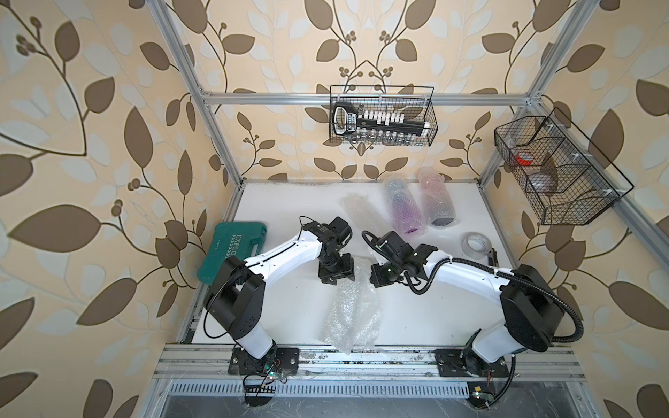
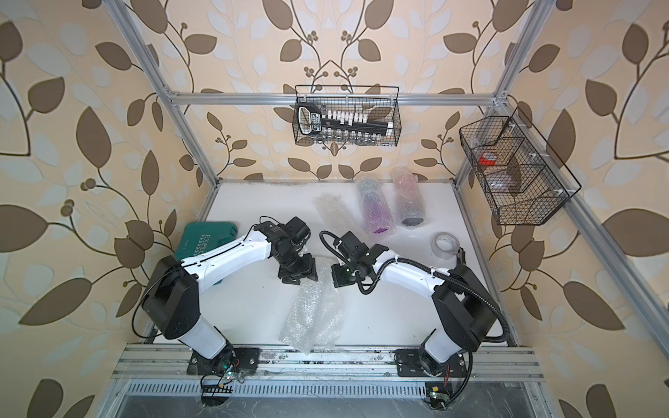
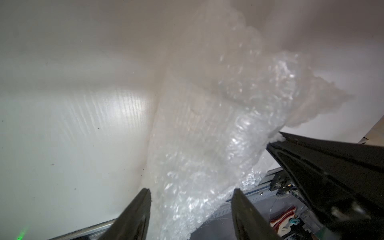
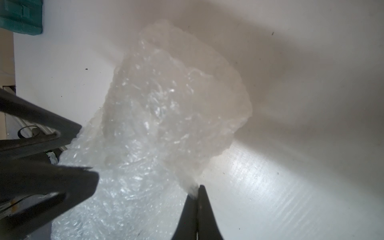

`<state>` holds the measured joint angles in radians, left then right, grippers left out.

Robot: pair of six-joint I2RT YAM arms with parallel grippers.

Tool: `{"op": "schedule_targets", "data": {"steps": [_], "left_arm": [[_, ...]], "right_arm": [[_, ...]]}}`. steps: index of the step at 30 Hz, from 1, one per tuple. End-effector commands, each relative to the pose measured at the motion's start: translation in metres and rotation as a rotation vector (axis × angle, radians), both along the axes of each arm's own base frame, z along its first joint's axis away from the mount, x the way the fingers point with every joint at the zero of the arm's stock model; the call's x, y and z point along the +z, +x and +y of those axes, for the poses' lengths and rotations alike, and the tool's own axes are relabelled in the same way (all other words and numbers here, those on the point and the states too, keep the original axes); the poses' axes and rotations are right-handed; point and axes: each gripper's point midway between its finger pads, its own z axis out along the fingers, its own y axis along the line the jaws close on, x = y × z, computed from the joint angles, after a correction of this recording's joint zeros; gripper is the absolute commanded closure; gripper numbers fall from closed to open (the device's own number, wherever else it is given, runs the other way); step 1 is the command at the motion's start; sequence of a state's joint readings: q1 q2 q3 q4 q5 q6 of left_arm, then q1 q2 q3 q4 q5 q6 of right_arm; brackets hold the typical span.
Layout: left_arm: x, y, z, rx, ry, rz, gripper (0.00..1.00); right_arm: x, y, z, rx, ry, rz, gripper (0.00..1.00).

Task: Unwrap the vase from the bubble wrap
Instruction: Unwrap the bubble wrap at the center of the board.

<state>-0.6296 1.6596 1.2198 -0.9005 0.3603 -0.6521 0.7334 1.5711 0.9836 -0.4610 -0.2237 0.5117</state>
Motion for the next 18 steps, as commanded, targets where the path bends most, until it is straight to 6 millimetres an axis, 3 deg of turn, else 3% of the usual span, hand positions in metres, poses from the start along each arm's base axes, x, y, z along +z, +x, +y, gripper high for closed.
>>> {"op": "schedule_targets", "data": {"steps": [1, 6, 8, 12, 18], "left_arm": [[-0.002, 0.006, -0.012, -0.026, -0.027, -0.008, 0.5], [-0.013, 0.002, -0.014, -0.014, -0.039, 0.019, 0.91], [-0.016, 0.001, -0.011, -0.001, -0.032, 0.016, 1.0], [-0.017, 0.002, 0.003, 0.027, 0.028, -0.017, 1.0], [-0.009, 0.01, 0.022, 0.022, 0.131, -0.084, 1.0]], "right_arm": [[0.004, 0.001, -0.002, -0.006, -0.009, -0.019, 1.0], [0.004, 0.003, -0.003, -0.056, 0.0, -0.016, 1.0], [0.002, 0.003, -0.008, -0.089, -0.011, -0.012, 1.0], [-0.007, 0.002, -0.027, -0.219, 0.046, 0.044, 1.0], [-0.019, 0.008, -0.073, -0.383, 0.069, 0.071, 1.0]]}}
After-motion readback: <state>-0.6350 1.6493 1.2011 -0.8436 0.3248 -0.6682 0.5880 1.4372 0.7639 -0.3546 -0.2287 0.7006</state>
